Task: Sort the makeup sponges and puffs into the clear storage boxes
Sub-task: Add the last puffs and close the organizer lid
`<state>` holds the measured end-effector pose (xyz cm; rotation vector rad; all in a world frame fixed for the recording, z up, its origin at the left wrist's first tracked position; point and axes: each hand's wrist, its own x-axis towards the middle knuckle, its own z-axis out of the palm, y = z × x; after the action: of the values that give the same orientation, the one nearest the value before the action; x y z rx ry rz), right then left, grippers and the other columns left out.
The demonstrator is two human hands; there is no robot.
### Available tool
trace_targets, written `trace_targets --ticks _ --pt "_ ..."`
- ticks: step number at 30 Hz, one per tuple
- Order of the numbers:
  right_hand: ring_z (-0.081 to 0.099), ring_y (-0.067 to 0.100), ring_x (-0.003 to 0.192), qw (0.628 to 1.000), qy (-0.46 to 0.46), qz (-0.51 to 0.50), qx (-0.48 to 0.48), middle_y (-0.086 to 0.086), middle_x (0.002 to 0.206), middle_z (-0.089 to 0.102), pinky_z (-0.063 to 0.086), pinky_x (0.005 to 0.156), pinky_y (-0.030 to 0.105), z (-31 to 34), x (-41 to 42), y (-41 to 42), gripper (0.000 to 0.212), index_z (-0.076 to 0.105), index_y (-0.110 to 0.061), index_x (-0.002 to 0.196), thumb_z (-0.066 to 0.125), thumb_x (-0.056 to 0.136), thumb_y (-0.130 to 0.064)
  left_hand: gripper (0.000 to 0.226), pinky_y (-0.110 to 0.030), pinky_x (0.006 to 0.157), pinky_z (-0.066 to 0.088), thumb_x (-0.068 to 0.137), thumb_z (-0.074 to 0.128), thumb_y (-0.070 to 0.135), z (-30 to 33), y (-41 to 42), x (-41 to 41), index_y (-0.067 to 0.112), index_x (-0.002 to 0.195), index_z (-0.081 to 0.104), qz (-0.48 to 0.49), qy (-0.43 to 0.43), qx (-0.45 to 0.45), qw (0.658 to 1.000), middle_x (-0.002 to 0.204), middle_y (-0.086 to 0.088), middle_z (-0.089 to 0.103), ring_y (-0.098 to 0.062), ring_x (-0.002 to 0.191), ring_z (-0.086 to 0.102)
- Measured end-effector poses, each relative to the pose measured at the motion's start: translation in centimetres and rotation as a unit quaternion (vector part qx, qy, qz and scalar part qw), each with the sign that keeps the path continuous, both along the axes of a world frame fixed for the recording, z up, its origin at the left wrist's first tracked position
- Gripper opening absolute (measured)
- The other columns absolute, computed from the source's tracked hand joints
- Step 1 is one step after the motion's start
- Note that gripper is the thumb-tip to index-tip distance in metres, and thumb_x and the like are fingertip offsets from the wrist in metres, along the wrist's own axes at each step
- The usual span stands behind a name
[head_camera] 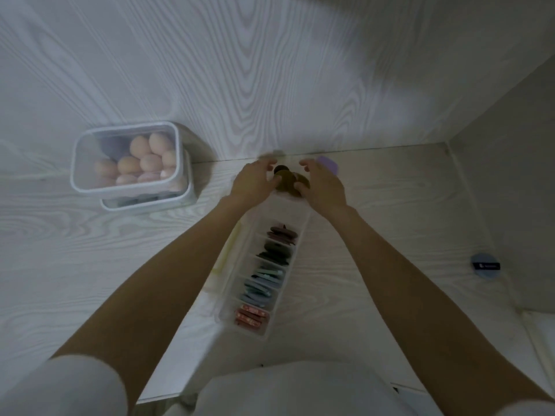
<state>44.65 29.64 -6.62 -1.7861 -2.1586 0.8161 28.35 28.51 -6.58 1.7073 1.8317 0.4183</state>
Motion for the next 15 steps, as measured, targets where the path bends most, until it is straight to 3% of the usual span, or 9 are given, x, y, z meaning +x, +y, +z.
trace_targets --ticks 4,8,12,15 --pt "0.057 0.028 0.095 0.999 -0.034 0.002 -0.025 0.011 0.114 0.054 0.04 0.065 0.031 -1.2 -1.0 0.9 0.048 0.04 -0.006 0.124 0.062 0.087 -0.028 0.041 -0.028 0.078 0.038 0.088 0.059 0.024 -0.8 2.1 1.5 0.013 0.127 0.052 -0.009 0.052 -0.05 0.997 0.123 -0.01 0.058 -0.025 0.108 0.055" --pt "0.05 0.017 0.075 0.996 0.066 -0.062 -0.004 0.001 0.087 0.049 0.033 0.06 0.026 -1.1 0.2 0.3 0.035 0.048 -0.008 0.107 0.069 0.081 -0.017 0.03 -0.026 0.071 0.038 0.082 0.065 0.019 -1.0 2.5 2.1 0.013 0.111 0.06 0.042 0.027 -0.062 0.997 0.113 -0.009 0.061 -0.023 0.098 0.058" --pt "0.05 0.013 0.071 0.978 0.158 -0.127 0.046 0.0 0.084 0.057 0.032 0.057 0.017 -0.1 3.2 -1.9 0.022 0.059 -0.007 0.094 0.072 0.079 -0.015 0.019 -0.023 0.071 0.042 0.083 0.066 0.014 0.7 1.0 1.6 0.013 0.102 0.065 0.054 -0.098 0.057 0.992 0.103 -0.006 0.063 -0.015 0.088 0.056" --pt "0.051 0.012 0.06 0.957 0.213 -0.193 0.044 0.0 0.079 0.059 0.041 0.056 0.011 0.6 5.6 -4.8 0.017 0.057 -0.013 0.087 0.072 0.079 -0.015 0.013 -0.019 0.069 0.045 0.083 0.067 0.01 2.5 -2.3 0.6 0.013 0.096 0.067 0.03 -0.193 0.168 0.966 0.096 -0.004 0.062 -0.011 0.078 0.054"
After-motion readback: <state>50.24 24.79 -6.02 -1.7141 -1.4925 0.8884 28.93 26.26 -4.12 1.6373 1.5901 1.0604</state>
